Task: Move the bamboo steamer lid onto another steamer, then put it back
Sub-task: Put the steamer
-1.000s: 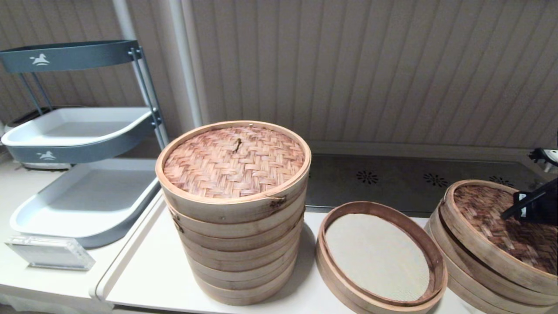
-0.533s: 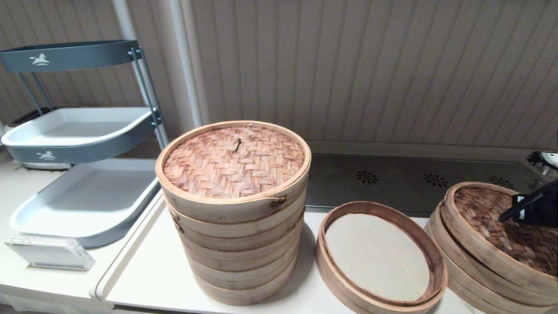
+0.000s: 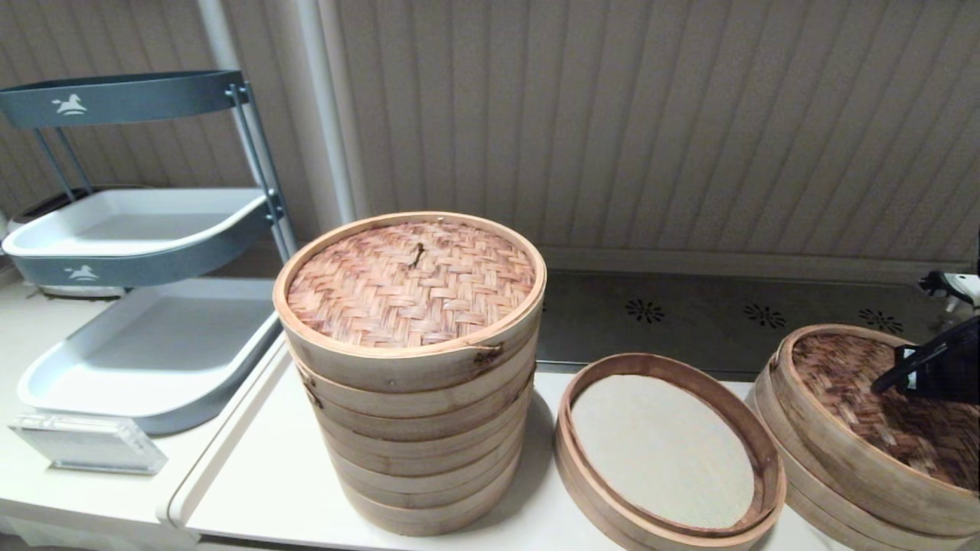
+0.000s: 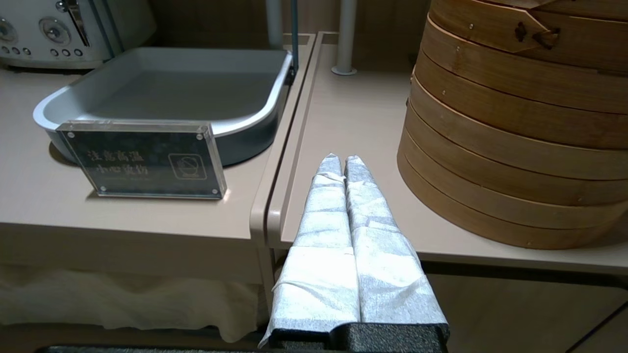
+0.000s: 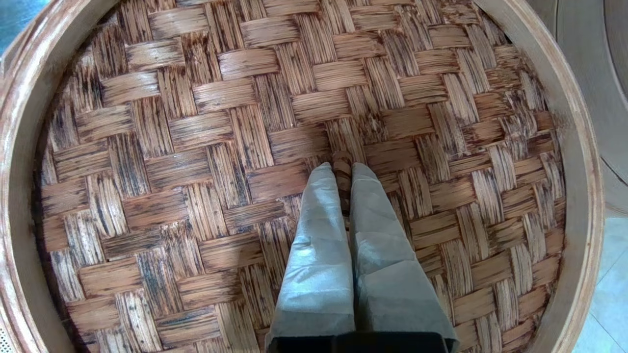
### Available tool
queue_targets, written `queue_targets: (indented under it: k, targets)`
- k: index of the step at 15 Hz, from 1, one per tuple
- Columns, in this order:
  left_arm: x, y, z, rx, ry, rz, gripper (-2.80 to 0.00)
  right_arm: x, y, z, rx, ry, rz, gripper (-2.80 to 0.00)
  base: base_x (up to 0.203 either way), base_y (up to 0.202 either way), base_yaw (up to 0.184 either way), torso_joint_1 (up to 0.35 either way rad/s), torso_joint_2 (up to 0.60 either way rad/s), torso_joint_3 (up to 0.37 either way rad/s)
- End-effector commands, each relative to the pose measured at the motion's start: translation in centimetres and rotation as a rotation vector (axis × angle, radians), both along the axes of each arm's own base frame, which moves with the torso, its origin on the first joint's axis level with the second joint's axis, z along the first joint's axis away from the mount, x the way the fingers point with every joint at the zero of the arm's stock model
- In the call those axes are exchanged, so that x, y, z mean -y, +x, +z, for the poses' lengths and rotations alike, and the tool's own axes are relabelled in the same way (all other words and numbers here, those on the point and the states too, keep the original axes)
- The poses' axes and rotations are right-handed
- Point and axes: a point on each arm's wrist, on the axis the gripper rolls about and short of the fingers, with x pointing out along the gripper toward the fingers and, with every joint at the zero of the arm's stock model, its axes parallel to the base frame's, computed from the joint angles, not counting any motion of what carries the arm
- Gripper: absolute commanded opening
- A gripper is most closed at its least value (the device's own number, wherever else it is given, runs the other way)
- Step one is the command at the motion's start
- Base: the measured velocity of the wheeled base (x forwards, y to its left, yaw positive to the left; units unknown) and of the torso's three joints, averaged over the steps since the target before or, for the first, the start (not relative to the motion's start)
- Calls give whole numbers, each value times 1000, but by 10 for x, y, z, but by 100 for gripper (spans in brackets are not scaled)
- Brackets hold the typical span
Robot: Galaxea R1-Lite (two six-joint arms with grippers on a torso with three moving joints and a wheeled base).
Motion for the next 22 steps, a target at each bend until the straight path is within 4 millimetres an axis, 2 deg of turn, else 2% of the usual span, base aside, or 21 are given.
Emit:
queue_targets:
  k: [1,6,7,8,13,16,19,21,22]
  targets:
    - [0,2,-7,-22,0,0,-280,0,0,-1,0,0,-1,-280,0,0,0,0,0,0]
    - [0,2,-7,-22,0,0,-280,0,0,-1,0,-2,-2,-280,0,0,0,0,0,0]
    - [0,2,-7,-21,0,-1,-280,0,0,-2,-2,-2,-4,-225,0,0,0,0,0,0]
    - [0,2,-7,-22,0,1,-280,0,1,-2,11,-5,-1,0,0,0,0,0,0,0]
    - [0,2,-7,-21,0,1,-280,0,0,1,41,-12,-4,0,0,0,0,0,0,0]
    - [0,2,-7,-22,0,1,-280,-4,-8,15,91,-28,-1,0,0,0,0,0,0,0]
    - [0,2,-7,-22,0,-1,-280,-15,-33,43,191,-53,21,0,0,0,0,0,0,0]
    - [0,2,-7,-21,0,2,-280,-28,-59,63,247,-61,47,0,0,0,0,0,0,0]
    - [0,2,-7,-22,0,0,-280,-35,-74,72,270,-57,68,-204,0,0,0,0,0,0]
